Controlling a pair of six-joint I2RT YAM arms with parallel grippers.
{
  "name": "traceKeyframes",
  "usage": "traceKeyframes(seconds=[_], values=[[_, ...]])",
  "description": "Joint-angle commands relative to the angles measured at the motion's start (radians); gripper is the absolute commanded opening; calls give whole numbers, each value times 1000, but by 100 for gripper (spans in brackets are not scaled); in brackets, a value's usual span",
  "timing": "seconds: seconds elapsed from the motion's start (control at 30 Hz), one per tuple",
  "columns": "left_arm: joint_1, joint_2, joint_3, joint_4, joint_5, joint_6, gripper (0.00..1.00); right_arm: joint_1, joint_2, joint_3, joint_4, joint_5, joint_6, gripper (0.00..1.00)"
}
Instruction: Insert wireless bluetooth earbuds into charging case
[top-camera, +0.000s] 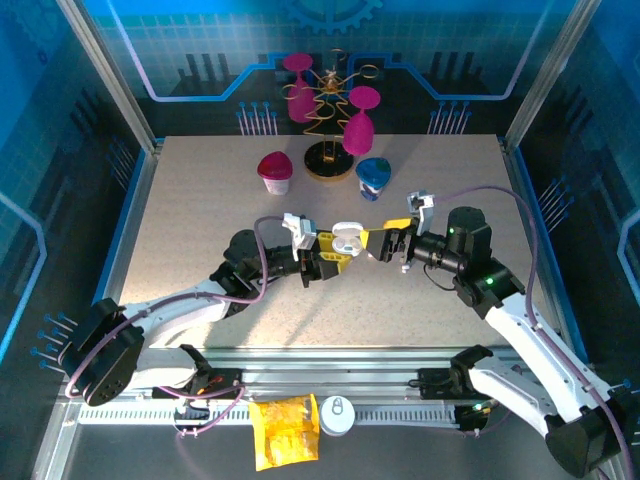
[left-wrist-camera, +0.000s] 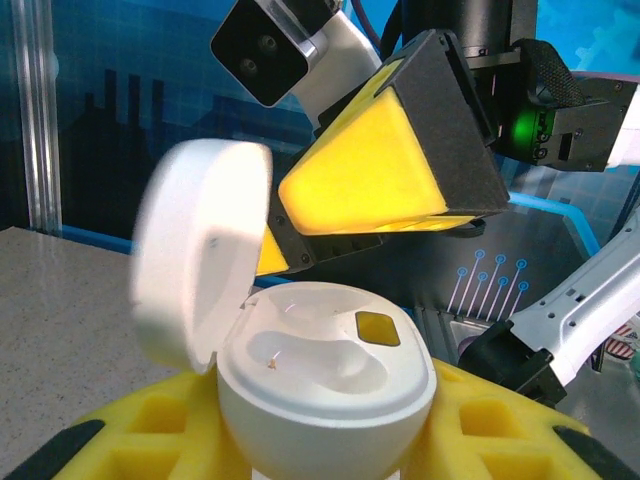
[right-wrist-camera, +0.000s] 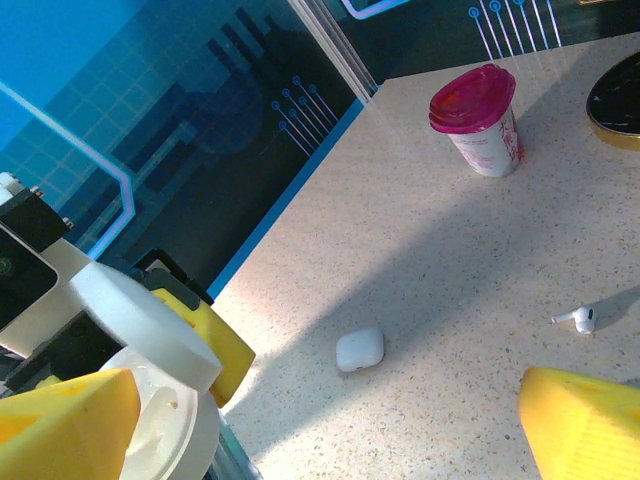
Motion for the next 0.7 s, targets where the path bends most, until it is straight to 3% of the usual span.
traceKeyframes(seconds=[0.0,0.17,0.4,0.53,0.67], values=[[3,-13,-10,41,17,11,25,-13,-24,24,22,-10,-7,98],[20,-5,-37,96,-17,-4,25,-21,-102,-7,53,-21,-32,100],[34,-16,-48,118,-21,-15,25,-108,-193,-83,12,131,10,100],[35,-28,-55,106,-22,-8,26,-181,-179,-142,-37,179,41,100],[36,-39,-58,96,-22,-1,26,-190,-109,-167,-119,232,11,98]])
